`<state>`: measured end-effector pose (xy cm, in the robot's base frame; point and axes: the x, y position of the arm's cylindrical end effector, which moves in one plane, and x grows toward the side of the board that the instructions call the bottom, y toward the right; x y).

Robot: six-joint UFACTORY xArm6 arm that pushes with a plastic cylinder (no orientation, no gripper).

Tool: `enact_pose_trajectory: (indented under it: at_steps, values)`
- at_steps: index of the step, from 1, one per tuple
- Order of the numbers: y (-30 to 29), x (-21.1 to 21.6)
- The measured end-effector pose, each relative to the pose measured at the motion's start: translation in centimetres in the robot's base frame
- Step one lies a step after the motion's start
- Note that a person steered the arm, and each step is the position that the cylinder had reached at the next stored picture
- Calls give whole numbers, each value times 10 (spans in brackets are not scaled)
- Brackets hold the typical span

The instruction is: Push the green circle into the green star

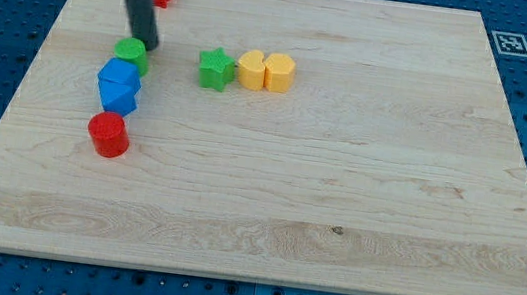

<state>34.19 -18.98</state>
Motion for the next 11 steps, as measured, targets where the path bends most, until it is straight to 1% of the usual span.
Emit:
enact_pose_trajectory:
  at_steps: [1,3,7,9,11]
  values:
    - [-22,0]
    - [-19,39]
    - [-17,50]
    - [21,28]
    - [56,28]
